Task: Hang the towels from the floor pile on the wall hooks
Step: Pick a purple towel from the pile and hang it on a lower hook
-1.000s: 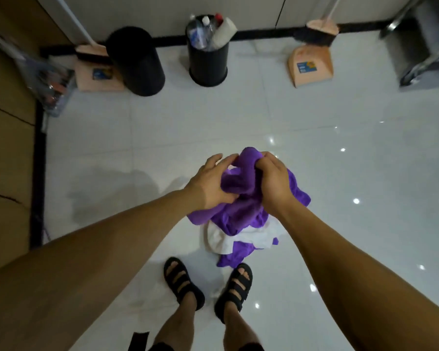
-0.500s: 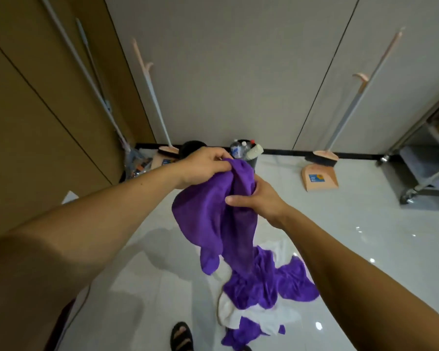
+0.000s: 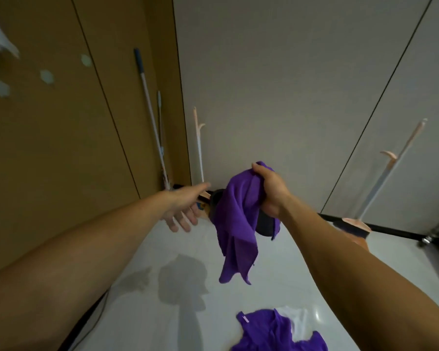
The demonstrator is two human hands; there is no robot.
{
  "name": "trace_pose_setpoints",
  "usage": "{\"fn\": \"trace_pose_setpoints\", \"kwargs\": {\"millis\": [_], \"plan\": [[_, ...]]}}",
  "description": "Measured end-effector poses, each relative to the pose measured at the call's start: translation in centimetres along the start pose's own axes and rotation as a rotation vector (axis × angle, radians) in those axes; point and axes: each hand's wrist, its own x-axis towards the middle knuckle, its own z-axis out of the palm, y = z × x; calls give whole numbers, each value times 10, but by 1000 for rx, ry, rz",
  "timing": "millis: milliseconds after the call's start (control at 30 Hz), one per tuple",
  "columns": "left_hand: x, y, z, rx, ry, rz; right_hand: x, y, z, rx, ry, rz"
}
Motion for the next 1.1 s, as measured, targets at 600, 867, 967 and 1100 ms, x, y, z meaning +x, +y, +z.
{"fn": "trace_pose_setpoints", "kwargs": {"millis": [600, 867, 967, 1100], "plan": [[-42, 26, -9, -835, 207, 586, -18, -33, -35, -439, 69, 107], [-47, 30, -42, -973, 483, 587, -19, -58, -63, -124, 134, -55], [-54, 30, -55, -992, 536, 582, -17, -64, -63, -53, 90, -124], [-58, 27, -66, -1026, 582, 561, -14, -60, -61, -437, 196, -95]]}}
